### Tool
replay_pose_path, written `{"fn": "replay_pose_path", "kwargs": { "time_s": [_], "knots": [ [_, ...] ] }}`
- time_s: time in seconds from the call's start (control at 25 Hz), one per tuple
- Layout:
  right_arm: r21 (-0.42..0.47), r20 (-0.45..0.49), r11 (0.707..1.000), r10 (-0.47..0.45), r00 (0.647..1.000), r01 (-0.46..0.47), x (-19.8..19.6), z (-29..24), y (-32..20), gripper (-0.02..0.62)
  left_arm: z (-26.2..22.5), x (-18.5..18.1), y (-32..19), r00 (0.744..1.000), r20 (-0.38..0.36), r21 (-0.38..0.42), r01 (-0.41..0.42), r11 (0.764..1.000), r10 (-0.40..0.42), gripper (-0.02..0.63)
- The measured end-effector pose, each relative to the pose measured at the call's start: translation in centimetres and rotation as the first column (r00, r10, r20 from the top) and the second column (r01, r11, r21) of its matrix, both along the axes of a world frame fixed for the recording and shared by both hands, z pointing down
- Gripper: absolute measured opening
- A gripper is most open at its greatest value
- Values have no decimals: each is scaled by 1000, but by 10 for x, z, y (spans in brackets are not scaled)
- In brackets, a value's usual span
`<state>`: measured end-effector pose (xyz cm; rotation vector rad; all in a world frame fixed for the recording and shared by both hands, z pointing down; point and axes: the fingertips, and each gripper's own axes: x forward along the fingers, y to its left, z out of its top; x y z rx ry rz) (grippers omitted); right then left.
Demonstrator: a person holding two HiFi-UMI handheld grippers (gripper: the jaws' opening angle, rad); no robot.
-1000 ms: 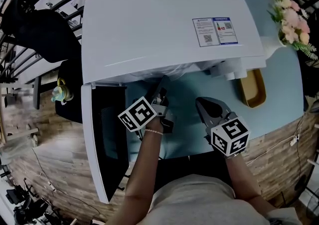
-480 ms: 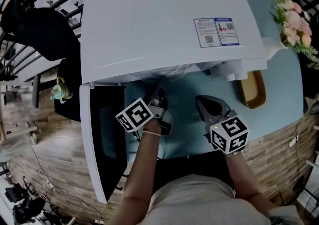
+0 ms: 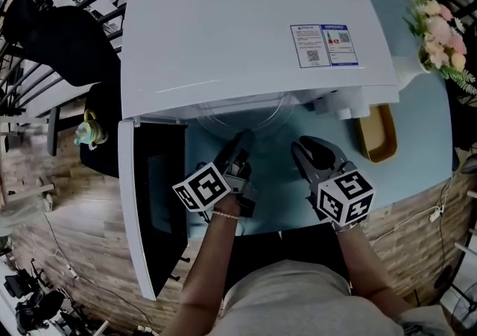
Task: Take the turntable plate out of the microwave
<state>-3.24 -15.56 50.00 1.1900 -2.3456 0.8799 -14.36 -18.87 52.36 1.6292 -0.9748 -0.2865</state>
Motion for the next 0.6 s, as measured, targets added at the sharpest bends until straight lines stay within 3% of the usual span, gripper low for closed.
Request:
{"fn": "replay_pose_path", "kwargs": {
  "time_s": [0.4,0.6],
  "knots": [
    [-46,129,999,9,992,-3,-11,2,4,169,-2,3,32,1000,-27,-38,1,999,-2,91],
    [-106,238,993,69,969,-44,-16,8,1,203,-7,3,46,999,-38,-39,-1,999,-1,87]
  ]
}}
